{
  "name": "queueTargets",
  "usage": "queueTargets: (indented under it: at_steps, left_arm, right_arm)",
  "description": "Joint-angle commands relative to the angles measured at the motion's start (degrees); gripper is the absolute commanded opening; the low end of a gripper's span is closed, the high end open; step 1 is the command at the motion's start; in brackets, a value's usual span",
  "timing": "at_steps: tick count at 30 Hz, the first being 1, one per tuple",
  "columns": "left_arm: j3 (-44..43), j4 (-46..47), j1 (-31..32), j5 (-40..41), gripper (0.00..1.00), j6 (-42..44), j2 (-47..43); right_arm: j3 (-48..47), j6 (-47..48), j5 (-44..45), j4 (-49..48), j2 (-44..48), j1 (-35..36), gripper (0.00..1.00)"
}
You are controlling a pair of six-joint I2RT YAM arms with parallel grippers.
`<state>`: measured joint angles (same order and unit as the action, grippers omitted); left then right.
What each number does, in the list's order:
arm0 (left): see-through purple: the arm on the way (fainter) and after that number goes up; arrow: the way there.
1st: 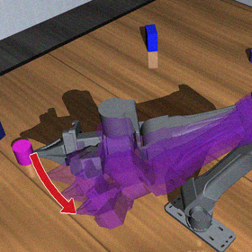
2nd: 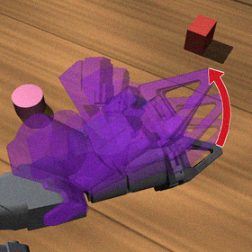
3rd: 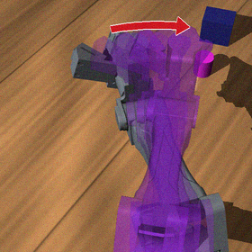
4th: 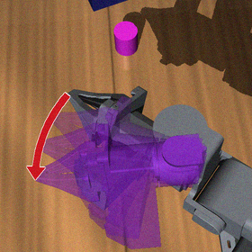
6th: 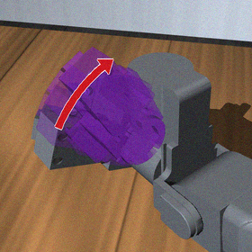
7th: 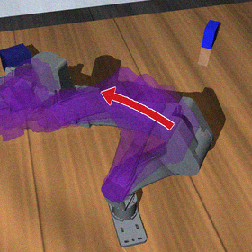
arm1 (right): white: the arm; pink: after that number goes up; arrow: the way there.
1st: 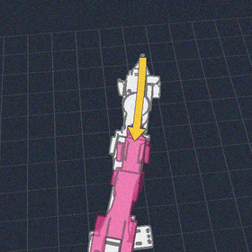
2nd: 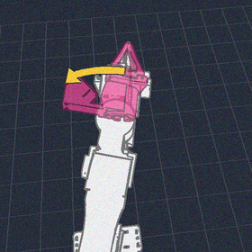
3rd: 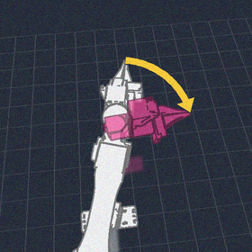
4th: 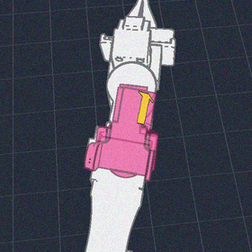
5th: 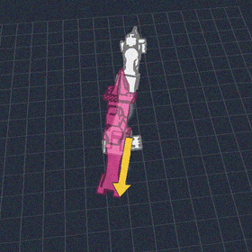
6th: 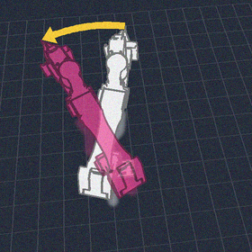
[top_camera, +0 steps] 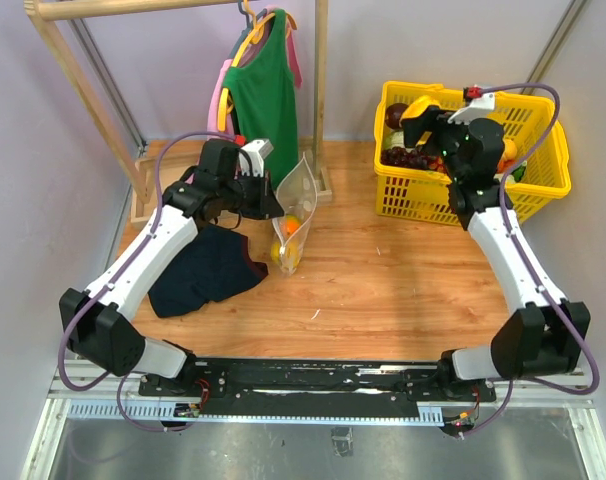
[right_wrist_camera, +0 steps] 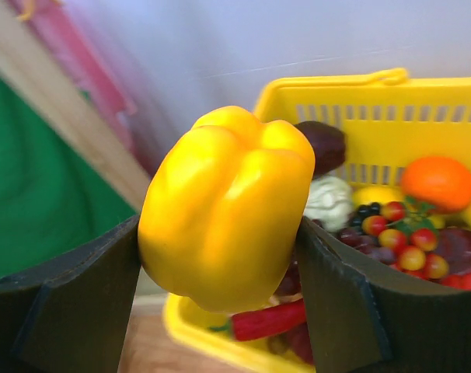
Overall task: Place the food in the zip-top bag and seal the zipper
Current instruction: Pick up the fake vegetable from the bin, then place the fake vegetable in the zipper food storage bag.
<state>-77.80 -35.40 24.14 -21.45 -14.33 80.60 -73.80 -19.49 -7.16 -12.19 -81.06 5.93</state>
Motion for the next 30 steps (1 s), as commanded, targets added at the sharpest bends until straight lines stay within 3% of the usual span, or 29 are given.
queueTargets:
  at_steps: [1, 8, 18, 30]
  left_arm:
    - [0.9, 2.4, -0.9, -2.3, 0.00, -0.3, -2.3]
    - [1.0, 2.9, -0.9, -3.6, 0.00, -0.5, -2.6]
    - [1.5, 3.4, -1.1, -4.1, 0.00, -0.7, -3.0]
    - [1.6, 3.6, -1.5, -4.7, 0.00, -0.9, -3.1]
  right_arm:
    - [3.4, 1.4, -1.4, -1.6, 5.0, 5.3, 0.31]
    - [7.4, 2.7, -0.7, -2.5, 9.8, 16.9, 0.32]
    - [8.5, 3.1, -0.6, -6.8, 9.3, 30.3, 0.34]
    - [8.3, 4.4, -0.5, -6.7, 2.8, 36.5, 0.37]
